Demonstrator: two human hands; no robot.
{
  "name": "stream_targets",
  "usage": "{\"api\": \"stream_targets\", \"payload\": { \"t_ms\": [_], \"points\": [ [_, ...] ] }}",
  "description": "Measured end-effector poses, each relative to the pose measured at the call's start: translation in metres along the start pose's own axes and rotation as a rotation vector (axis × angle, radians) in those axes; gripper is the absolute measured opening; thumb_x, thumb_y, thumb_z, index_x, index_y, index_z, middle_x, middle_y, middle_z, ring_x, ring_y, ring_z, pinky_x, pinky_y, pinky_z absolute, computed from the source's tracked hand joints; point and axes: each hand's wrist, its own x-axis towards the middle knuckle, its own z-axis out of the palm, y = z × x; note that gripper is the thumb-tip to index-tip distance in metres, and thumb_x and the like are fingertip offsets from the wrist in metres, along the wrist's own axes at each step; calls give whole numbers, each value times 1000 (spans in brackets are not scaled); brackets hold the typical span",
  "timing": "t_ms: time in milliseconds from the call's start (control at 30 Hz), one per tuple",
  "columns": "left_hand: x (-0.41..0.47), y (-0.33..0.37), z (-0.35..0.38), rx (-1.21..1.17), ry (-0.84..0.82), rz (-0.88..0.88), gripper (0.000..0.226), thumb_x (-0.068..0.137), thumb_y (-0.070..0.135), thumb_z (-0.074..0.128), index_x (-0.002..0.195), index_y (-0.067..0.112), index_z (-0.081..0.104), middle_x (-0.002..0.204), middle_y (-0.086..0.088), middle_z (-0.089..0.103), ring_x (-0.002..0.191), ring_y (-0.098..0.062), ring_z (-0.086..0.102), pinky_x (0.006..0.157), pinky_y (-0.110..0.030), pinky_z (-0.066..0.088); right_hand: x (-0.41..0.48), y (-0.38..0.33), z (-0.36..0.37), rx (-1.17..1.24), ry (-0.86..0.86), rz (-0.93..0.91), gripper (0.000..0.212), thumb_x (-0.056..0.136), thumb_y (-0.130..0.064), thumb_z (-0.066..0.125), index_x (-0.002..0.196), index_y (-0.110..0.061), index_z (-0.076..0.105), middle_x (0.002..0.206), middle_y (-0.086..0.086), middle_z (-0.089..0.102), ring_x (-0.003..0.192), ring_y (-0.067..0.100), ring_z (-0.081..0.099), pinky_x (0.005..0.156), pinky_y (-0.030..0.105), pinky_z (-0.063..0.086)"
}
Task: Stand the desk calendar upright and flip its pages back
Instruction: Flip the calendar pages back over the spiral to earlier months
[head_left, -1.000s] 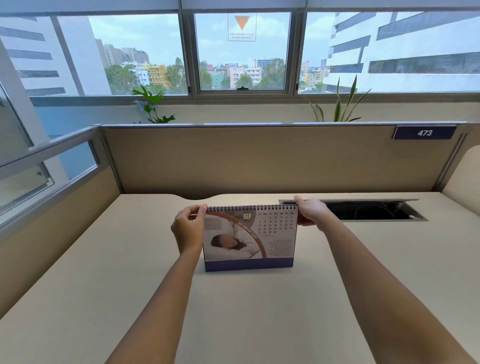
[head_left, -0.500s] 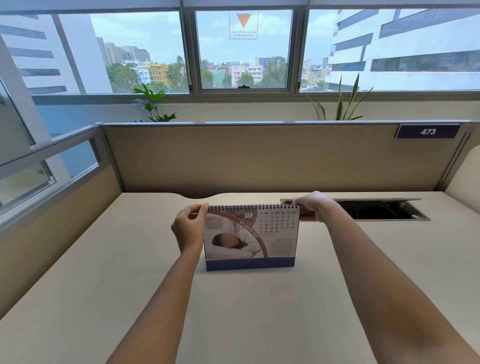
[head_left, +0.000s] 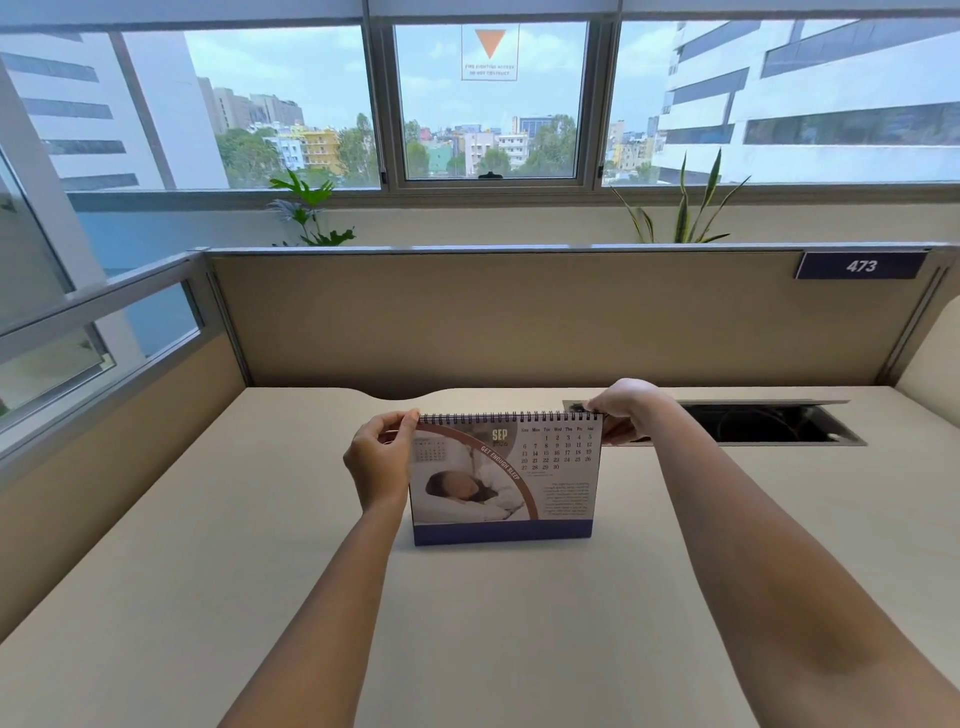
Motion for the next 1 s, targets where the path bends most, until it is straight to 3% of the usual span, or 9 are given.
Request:
{"api": "stream_targets", "payload": {
  "t_ms": [133,400,500,633,733,800,900,1000],
  "points": [
    [0,0,0,-2,-2,-1,25,85,27,62,95,5,68,99,-15,71,83,-15,58,55,-11,42,0,-2,0,9,-4,-23,30,95,-11,47,66,-3,55,69,12,65,62,23,62,66,31,54],
    [0,1,0,13,7,5,25,85,26,63,95,4,68,99,-15,71,82,-15,58,58,-10,41,0,-7,0,-55,-21,-18,30,96,-9,38,73,-2,56,85,15,68,86,29,65,88,36,55],
    [0,1,0,6,-1,-4,25,85,26,63,96,4,68,100,-15,71,83,-15,58,64,-19,48,-1,-8,0,-74,-28,-30,27,96,-10,37,80,-2,57,84,15,69,88,29,66,89,37,55],
    [0,0,0,5,3,-1,25,85,27,63,95,4,68,99,-15,71,83,-16,58,64,-20,48,-1,-8,1,-28,-17,-42,20,96,-11,40,92,-3,57,93,17,70,94,30,68,91,38,54],
    [0,0,0,6,1,-7,25,85,27,62,95,5,68,99,-15,71,82,-16,58,64,-20,48,3,-5,1,89,-10,-34,13,94,-8,50,84,-3,56,74,11,63,69,24,64,83,36,55],
    [-1,0,0,1,0,-9,25,85,27,63,95,5,68,99,-15,71,83,-15,58,63,-19,48,6,-1,2,243,-13,-15,4,90,-4,58,88,-1,59,72,11,62,65,22,62,81,36,55],
    [-1,-1,1,-2,1,-8,25,85,27,63,96,5,68,99,-14,71,83,-15,57,61,-16,47,11,6,6,424,-7,-13,26,84,0,66,109,7,62,77,10,63,81,22,62,93,36,53],
    [-1,-1,1,-8,4,-12,25,85,27,63,95,5,68,99,-15,71,83,-15,58,62,-16,46,12,8,7,515,11,-29,38,78,2,72,113,8,59,91,12,66,74,20,63,80,31,54]
  ]
}}
